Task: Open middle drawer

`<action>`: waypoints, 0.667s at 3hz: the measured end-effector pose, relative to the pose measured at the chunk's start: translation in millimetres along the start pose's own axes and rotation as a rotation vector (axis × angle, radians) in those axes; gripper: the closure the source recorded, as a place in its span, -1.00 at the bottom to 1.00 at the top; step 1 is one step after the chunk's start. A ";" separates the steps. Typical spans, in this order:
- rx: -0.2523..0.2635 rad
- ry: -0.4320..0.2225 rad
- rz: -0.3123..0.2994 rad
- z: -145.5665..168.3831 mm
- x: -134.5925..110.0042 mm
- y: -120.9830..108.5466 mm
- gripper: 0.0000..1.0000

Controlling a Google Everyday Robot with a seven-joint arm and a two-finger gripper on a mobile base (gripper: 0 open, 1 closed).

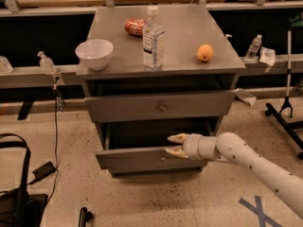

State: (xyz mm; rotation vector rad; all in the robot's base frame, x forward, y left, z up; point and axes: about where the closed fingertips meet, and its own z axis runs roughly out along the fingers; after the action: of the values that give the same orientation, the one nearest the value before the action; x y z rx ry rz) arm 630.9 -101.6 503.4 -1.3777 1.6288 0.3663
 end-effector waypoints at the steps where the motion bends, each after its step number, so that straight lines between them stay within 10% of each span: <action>1: 0.008 -0.022 -0.012 -4.4 -12.5 9.0 0.64; 2: 0.006 0.006 -0.017 -4.8 -9.8 10.0 1.00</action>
Offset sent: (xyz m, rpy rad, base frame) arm -0.0121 -0.0018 0.0057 -0.0509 -0.0093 -0.0124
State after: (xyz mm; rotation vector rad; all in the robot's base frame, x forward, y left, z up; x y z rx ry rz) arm 619.1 -95.9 510.3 -1.3884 1.6210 0.3467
